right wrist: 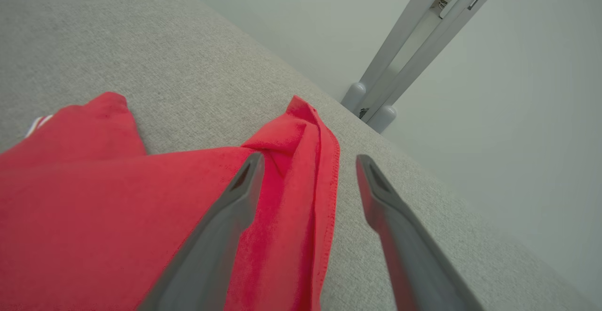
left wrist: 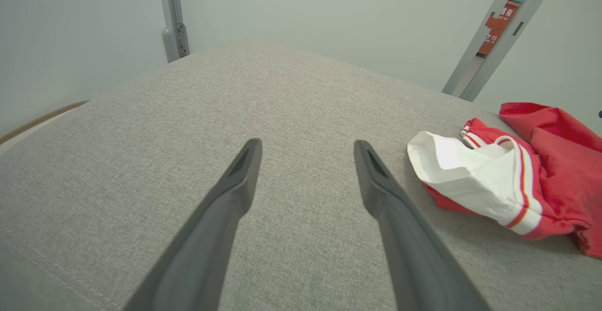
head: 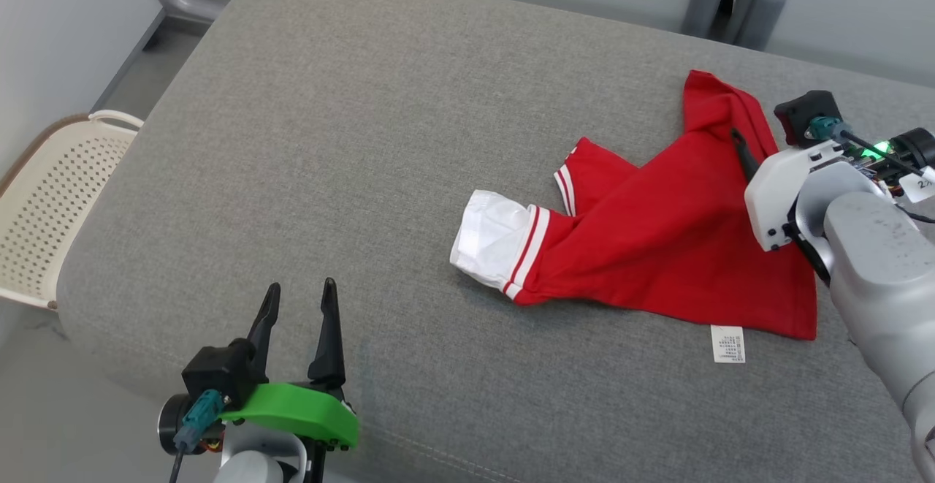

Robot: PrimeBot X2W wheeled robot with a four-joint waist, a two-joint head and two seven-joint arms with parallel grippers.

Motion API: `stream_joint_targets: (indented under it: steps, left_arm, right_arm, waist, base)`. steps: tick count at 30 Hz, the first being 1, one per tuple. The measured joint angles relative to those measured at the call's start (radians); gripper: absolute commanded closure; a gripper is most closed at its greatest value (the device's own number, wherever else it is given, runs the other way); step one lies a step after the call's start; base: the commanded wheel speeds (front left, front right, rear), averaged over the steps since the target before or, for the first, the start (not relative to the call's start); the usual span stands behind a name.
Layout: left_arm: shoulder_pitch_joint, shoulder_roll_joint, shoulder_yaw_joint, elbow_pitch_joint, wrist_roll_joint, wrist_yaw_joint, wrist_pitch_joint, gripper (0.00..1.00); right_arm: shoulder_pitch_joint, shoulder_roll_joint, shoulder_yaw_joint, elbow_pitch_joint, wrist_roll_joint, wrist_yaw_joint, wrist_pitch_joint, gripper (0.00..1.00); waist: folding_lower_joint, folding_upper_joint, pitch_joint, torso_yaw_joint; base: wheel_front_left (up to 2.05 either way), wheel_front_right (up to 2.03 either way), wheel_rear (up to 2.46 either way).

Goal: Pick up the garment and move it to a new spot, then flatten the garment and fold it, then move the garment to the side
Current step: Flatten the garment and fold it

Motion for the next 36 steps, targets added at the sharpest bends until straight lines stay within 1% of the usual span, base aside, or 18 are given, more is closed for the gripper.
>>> stream_joint_targets:
  steps: [5,8,9,10,11,12,14,17,21,26,31,34,36]
  left_arm:
    - [-0.013,-0.007,-0.011,0.014,-0.003,-0.008,-0.001,0.00]
    - [-0.021,-0.011,-0.015,0.018,-0.004,-0.009,-0.002,0.00]
    - [-0.024,-0.011,-0.016,0.021,-0.004,-0.009,-0.002,0.00]
    - [-0.025,-0.012,-0.016,0.022,-0.004,-0.009,-0.002,0.00]
    - [-0.026,-0.012,-0.016,0.024,-0.004,-0.009,-0.002,0.00]
    - [-0.026,-0.013,-0.016,0.026,-0.004,-0.012,-0.004,0.00]
    - [-0.027,-0.015,-0.014,0.028,-0.004,-0.012,-0.005,0.00]
    - [-0.027,-0.015,-0.007,0.031,-0.004,-0.012,-0.005,0.00]
    - [-0.030,-0.016,-0.004,0.030,0.001,-0.012,-0.006,0.00]
    - [-0.033,-0.016,-0.001,0.026,0.005,-0.015,-0.006,0.00]
    - [-0.034,-0.016,0.008,0.019,0.011,-0.016,-0.006,0.00]
    - [-0.035,-0.013,0.015,0.017,0.015,-0.016,-0.006,0.00]
    - [-0.035,-0.012,0.017,0.017,0.021,-0.016,-0.006,0.00]
  right_arm:
    - [-0.044,-0.003,-0.064,0.101,-0.051,0.000,0.045,0.00]
    - [-0.050,0.008,-0.082,0.131,-0.072,0.000,0.082,0.00]
    - [-0.053,0.011,-0.090,0.137,-0.080,0.000,0.088,0.19]
    - [-0.057,0.011,-0.099,0.141,-0.085,0.000,0.094,0.56]
    - [-0.059,0.011,-0.113,0.144,-0.091,0.000,0.097,0.71]
    - [-0.061,0.010,-0.133,0.148,-0.092,0.000,0.101,1.00]
    - [-0.065,0.009,-0.186,0.154,-0.086,0.000,0.097,1.00]
    - [-0.086,-0.005,-0.290,0.158,-0.063,0.000,0.057,1.00]
    - [-0.098,-0.029,-0.449,0.165,-0.020,0.000,0.007,1.00]
    - [-0.085,-0.063,-0.597,0.169,0.001,0.000,-0.012,1.00]
    - [-0.002,-0.083,-0.705,0.172,-0.001,0.000,-0.004,1.00]
    - [0.047,-0.066,-0.746,0.173,-0.012,0.000,-0.003,1.00]
    - [0.066,-0.051,-0.760,0.172,-0.023,0.000,-0.004,0.84]
  waist:
    - [0.0000,0.0000,0.035,0.040]
    - [0.0000,0.0000,0.055,0.060]
    - [0.0000,0.0000,0.062,0.066]
    - [0.0000,0.0000,0.067,0.071]
    - [0.0000,0.0000,0.073,0.076]
    - [0.0000,0.0000,0.078,0.080]
    - [0.0000,0.0000,0.085,0.084]
    - [0.0000,0.0000,0.089,0.079]
    - [0.0000,0.0000,0.089,0.057]
    - [0.0000,0.0000,0.088,0.027]
    - [0.0000,0.0000,0.089,0.000]
    - [0.0000,0.0000,0.088,-0.016]
    - [0.0000,0.0000,0.086,-0.026]
  base:
    - [0.00,0.00,0.00]
    - [0.00,0.00,0.00]
    - [0.00,0.00,0.00]
    - [0.00,0.00,0.00]
    - [0.00,0.00,0.00]
    - [0.00,0.00,0.00]
    - [0.00,0.00,0.00]
    - [0.00,0.00,0.00]
    - [0.00,0.00,0.00]
    - [0.00,0.00,0.00]
    - [0.00,0.00,0.00]
    - [0.00,0.00,0.00]
    - [0.00,0.00,0.00]
